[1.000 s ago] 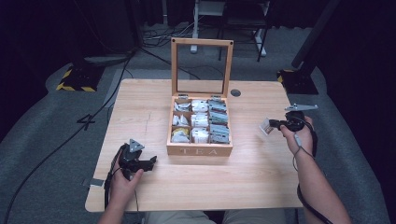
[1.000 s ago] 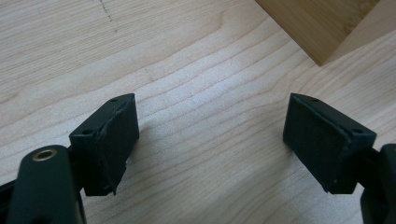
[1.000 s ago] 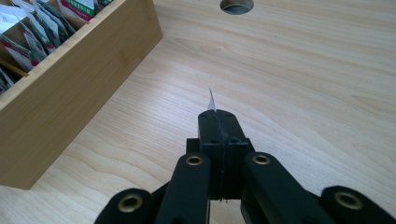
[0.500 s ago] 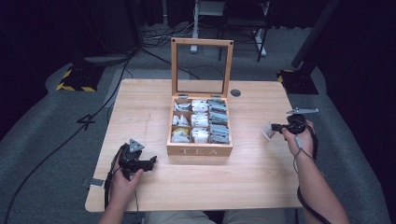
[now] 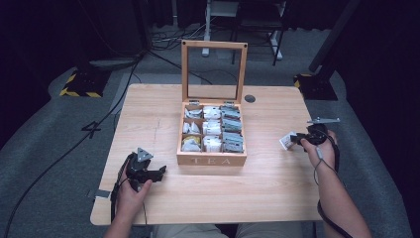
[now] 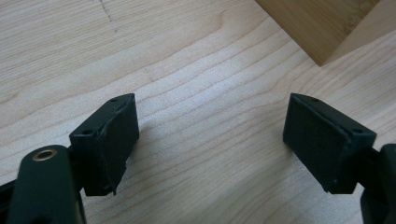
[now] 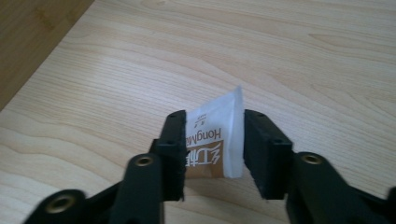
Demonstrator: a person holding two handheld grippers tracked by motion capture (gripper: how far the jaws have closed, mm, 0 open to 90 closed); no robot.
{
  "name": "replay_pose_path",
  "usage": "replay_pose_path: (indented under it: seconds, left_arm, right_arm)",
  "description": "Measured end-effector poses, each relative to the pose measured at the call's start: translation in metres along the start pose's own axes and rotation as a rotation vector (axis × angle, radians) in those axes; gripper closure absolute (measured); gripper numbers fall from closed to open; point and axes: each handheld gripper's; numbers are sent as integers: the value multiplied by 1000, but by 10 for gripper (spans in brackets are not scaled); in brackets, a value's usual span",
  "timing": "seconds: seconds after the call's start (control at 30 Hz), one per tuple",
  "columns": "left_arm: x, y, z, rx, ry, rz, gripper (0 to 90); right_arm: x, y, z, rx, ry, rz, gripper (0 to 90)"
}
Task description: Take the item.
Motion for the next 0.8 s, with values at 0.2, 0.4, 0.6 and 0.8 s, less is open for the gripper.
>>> replay_pose_path:
  seconds: [0.2, 0.4, 0.6, 0.8]
  left_arm:
    - [0, 0, 0, 1, 1, -1, 190]
    - [-1, -1, 0, 4, 4, -1, 190]
    - [-4, -4, -1, 11, -2, -1, 191]
    - [-12, -11, -2, 14, -4, -2, 192]
  right_arm:
    - [-9, 4, -8, -25, 24, -1, 482]
    - [-9, -1, -9, -33, 4, -22, 435]
    - [-3, -18, -4, 6, -23, -99, 420]
    - [-1, -46, 14, 59, -96, -185, 395]
Point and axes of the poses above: each handheld gripper's, and its own axes: y roughly forward along the jaws, x roughly out of its top, z roughly to its left, and after that the axes turned 14 degrees about -y, right-handed
